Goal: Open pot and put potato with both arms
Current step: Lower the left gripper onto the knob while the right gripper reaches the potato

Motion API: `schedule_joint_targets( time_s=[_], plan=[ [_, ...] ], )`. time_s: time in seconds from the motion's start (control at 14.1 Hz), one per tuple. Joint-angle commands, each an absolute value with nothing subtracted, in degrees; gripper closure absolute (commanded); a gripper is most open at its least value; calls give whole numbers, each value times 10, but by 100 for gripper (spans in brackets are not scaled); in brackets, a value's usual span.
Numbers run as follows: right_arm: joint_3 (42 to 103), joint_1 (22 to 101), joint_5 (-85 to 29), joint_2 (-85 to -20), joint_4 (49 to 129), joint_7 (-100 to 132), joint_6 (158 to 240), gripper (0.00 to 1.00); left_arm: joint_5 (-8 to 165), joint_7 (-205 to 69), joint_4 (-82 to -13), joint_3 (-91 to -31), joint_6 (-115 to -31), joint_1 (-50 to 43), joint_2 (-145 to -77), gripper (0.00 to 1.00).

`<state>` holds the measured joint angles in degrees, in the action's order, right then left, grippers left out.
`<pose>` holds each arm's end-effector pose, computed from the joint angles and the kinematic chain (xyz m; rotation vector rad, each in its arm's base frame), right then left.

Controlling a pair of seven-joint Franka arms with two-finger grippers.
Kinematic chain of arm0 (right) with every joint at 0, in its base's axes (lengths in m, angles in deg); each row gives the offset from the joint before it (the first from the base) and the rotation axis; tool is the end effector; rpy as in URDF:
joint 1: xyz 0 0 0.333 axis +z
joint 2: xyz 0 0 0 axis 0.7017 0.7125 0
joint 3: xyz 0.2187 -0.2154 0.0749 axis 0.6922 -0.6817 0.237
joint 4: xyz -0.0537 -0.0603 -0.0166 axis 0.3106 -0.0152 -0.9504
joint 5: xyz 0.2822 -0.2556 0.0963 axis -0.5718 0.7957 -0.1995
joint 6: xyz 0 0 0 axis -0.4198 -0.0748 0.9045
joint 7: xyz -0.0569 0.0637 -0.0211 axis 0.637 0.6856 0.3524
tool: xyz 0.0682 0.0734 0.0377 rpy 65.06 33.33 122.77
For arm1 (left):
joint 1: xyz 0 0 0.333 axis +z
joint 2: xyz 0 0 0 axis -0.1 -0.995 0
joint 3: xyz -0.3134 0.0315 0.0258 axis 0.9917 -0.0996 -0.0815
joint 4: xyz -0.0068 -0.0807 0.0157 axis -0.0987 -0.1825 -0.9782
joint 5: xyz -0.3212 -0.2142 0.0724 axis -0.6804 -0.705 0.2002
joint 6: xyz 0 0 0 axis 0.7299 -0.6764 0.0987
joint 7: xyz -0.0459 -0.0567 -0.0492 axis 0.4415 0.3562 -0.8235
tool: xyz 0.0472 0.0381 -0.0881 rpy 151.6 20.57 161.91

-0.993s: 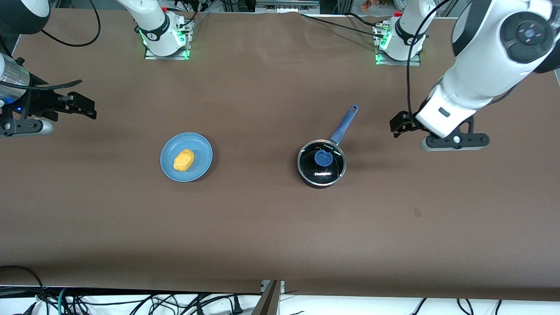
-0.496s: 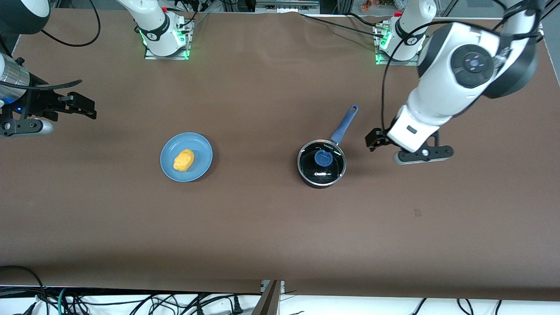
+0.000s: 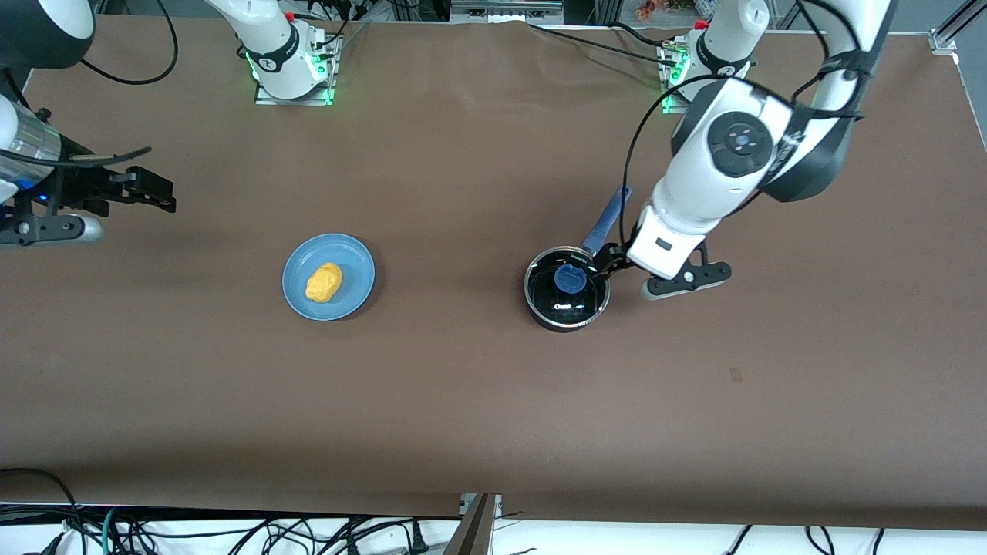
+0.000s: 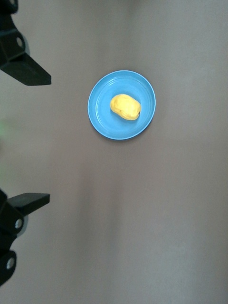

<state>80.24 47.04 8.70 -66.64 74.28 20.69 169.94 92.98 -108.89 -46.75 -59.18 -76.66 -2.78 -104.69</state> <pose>0.5944 0.0464 0.5710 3.1309 0.1382 -0.2017 0.5869 -0.2878 0.4074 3.0378 0.4658 0.0682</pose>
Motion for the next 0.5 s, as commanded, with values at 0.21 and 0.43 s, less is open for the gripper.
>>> schedule_joint_targets(
  time_s=[0.21, 0.43],
  plan=[
    [806, 472, 55, -607, 732, 198, 1710, 0, 987, -1243, -480, -591, -839, -62, -1102, 0],
    [806, 481, 65, -584, 737, 205, 1732, 0, 1024, -1290, -480, -591, -848, -71, -1121, 0]
  ],
)
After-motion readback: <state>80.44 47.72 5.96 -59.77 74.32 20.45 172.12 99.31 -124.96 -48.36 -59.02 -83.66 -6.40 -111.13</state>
